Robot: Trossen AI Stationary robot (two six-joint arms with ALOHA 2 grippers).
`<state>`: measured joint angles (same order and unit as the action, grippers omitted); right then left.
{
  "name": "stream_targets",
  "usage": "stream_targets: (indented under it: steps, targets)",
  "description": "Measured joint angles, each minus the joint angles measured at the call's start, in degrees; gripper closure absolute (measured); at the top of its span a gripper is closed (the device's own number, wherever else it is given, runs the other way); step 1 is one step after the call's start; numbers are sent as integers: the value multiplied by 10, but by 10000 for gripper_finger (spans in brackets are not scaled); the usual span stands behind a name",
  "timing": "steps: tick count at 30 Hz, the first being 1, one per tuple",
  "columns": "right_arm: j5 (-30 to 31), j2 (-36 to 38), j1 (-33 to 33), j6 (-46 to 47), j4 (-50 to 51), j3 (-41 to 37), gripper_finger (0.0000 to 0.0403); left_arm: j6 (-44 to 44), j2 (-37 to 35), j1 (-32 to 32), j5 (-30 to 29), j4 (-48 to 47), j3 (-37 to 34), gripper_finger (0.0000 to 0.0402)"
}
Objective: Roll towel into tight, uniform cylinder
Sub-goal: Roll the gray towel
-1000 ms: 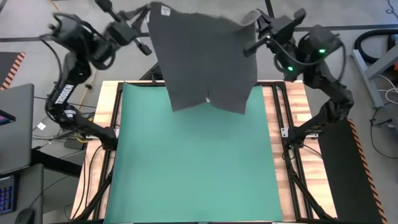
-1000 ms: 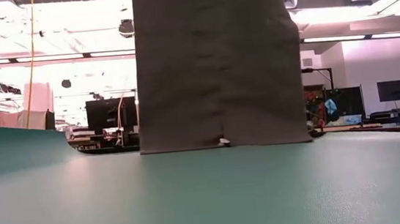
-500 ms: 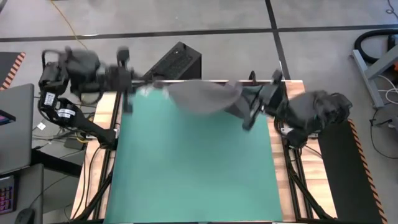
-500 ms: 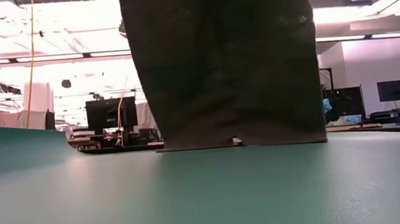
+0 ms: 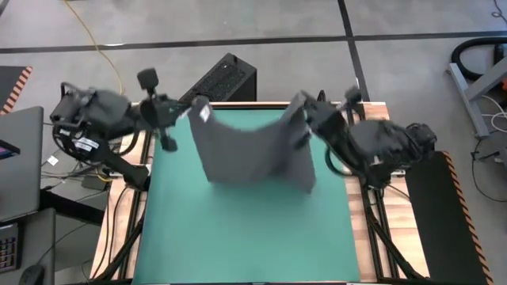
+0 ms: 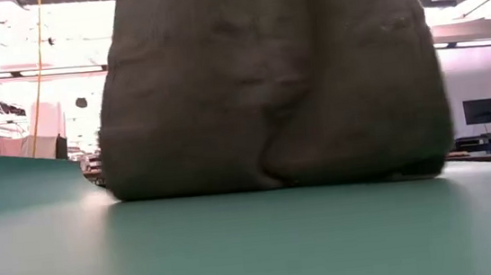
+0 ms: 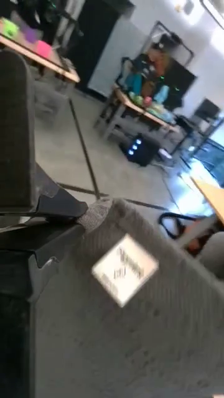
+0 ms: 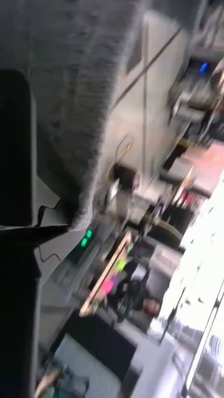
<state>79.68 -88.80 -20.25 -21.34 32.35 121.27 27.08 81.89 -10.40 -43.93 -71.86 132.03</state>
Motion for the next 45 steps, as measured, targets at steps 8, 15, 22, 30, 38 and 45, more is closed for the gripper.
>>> stream_targets:
  steps: [8, 15, 22, 30, 38, 45]
  targets:
    - [-256, 16, 281, 14, 13, 0, 396, 170, 21, 316, 230, 140, 0, 401]
    - [-480, -4, 496, -9, -142, 0, 396, 293, 81, 541, 372, 378, 11, 401]
    - [-542, -5, 533, -82, -182, 58, 396, 373, 117, 577, 392, 481, 28, 401]
    - [-532, 17, 433, -87, -77, 126, 396, 383, 67, 475, 353, 445, 29, 401]
    - [-342, 40, 221, 32, 146, 124, 396, 208, -15, 320, 300, 161, 30, 401]
    - [-315, 0, 25, 406, 407, 124, 396, -47, -30, 190, 302, -158, 25, 401]
